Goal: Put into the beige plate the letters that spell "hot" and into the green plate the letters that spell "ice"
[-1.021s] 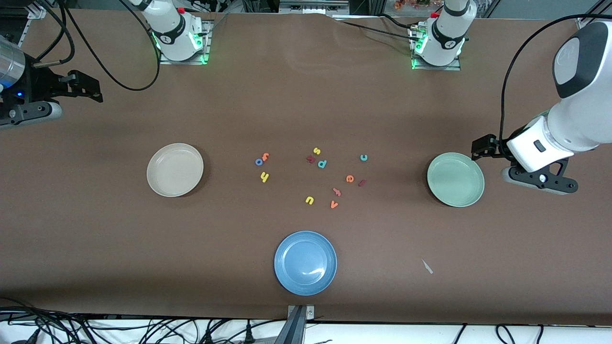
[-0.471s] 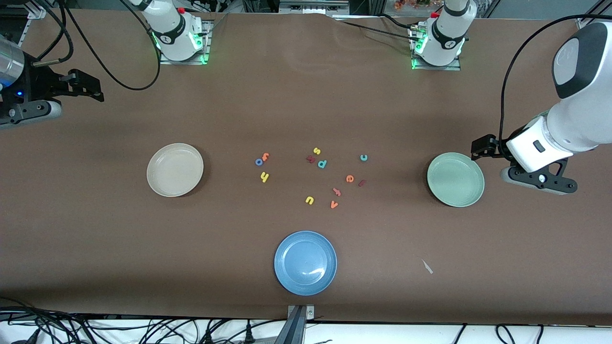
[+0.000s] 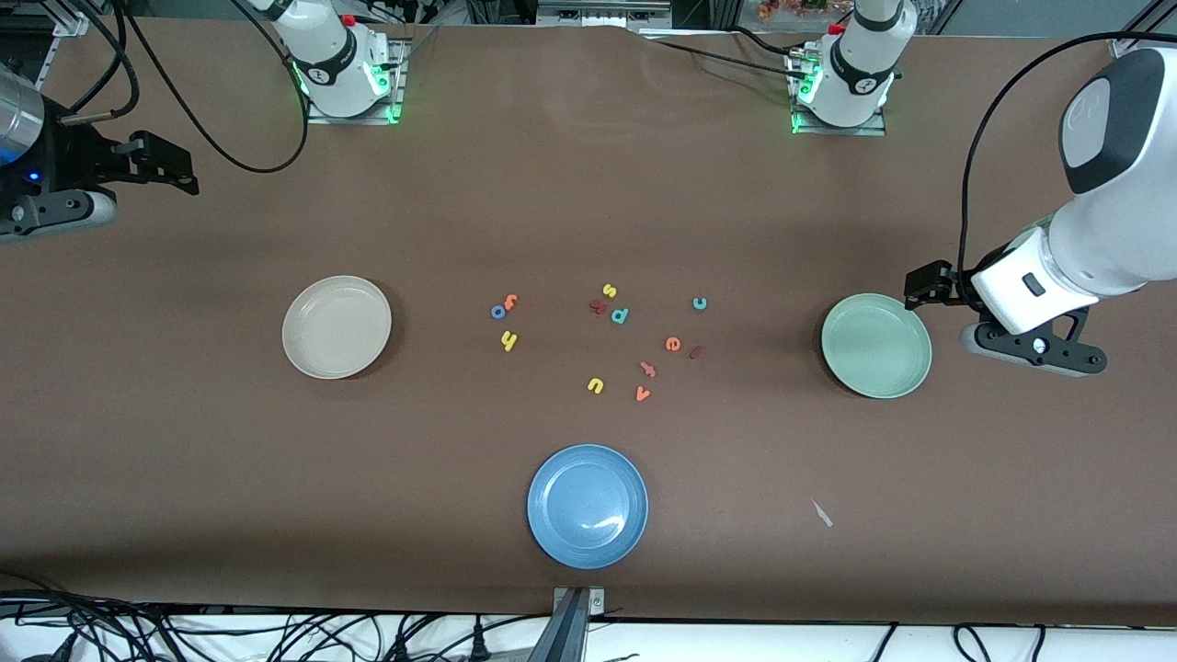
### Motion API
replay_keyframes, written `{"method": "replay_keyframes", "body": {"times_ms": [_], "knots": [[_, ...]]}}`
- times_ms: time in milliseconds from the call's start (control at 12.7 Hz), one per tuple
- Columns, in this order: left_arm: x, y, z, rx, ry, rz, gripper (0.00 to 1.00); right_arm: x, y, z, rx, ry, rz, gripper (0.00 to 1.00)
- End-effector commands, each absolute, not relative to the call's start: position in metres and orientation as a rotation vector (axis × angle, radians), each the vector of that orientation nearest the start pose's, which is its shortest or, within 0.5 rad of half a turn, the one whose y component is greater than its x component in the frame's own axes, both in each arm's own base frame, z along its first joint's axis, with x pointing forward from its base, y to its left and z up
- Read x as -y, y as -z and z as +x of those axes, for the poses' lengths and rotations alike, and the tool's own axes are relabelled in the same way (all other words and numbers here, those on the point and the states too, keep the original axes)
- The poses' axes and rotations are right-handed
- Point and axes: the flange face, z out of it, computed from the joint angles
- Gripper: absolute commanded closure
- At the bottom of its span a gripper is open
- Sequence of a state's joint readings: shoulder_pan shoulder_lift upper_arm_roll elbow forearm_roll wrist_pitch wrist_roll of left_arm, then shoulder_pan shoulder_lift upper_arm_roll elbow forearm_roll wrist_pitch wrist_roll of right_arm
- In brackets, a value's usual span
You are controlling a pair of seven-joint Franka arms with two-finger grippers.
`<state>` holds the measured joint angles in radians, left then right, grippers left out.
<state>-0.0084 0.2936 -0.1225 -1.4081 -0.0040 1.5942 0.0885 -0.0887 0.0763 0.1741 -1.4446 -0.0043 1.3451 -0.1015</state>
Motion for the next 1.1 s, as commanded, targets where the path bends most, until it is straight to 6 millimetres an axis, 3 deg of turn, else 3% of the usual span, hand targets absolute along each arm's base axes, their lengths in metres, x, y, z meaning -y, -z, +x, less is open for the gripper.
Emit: {"method": "replay_keyframes", "body": {"times_ms": [0, 1021], "knots": [[0.0723, -0.5309, 0.6333, -0.371, -0.166, -3.156, 0.0, -0.043, -0.6285, 0.5407, 0.244, -0.255, -3.102, 0.0], [0.0732, -0.5302, 0.633, -0.373, -0.168, -3.156, 0.0, -0.0411, -0.6273, 0.5427, 0.214, -0.259, -3.118, 0.0]]}}
